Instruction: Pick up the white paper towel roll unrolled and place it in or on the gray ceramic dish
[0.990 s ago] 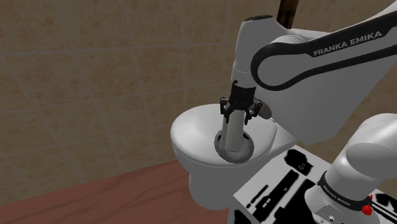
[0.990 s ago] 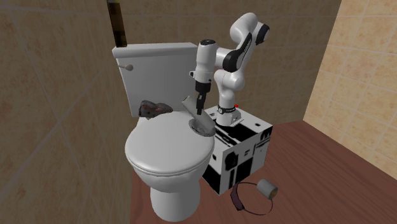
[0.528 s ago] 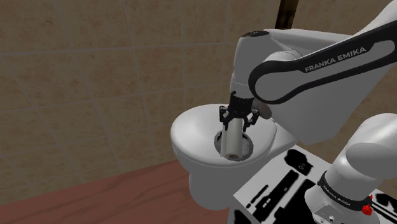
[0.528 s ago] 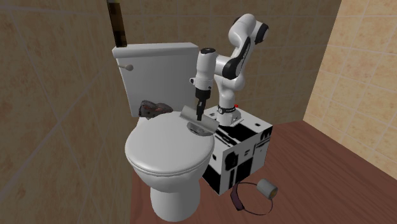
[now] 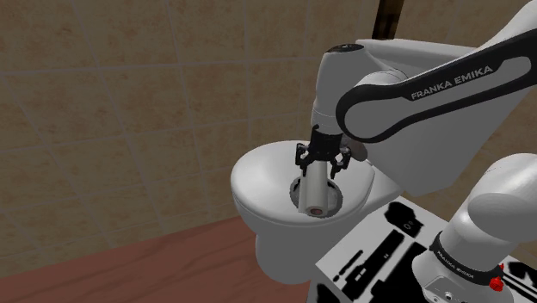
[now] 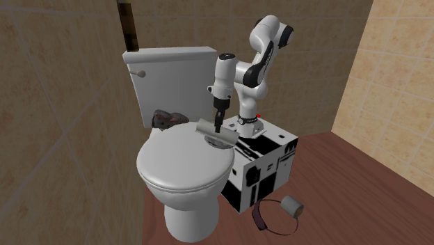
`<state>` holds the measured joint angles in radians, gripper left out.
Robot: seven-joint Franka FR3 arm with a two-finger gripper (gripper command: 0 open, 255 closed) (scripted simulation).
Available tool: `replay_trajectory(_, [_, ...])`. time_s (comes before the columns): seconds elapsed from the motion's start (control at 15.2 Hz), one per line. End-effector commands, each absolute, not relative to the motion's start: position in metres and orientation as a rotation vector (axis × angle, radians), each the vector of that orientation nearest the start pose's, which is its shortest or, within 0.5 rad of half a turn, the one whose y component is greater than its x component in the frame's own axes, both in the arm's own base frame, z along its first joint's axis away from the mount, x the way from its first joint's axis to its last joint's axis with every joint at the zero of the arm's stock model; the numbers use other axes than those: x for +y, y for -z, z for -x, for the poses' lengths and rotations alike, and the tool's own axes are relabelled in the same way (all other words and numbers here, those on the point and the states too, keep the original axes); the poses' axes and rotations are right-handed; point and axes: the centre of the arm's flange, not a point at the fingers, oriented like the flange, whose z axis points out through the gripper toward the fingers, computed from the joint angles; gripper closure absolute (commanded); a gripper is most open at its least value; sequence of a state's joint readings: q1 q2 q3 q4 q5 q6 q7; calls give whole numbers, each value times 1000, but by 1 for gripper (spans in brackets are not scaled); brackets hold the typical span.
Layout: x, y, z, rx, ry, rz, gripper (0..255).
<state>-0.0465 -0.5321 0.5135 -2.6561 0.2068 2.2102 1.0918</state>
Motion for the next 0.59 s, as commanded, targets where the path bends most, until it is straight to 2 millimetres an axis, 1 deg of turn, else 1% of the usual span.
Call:
replay_trajectory(0.0, [171,-391,-343,1238,140,2919,0])
replay_trajectory(0.26, [171,-391,-343,1238,140,2919,0])
replay_trajectory(0.46, [174,-431,-340,1238,140,2919,0])
replay_trajectory(0.53, [174,-441,-339,1238,140,2919,0])
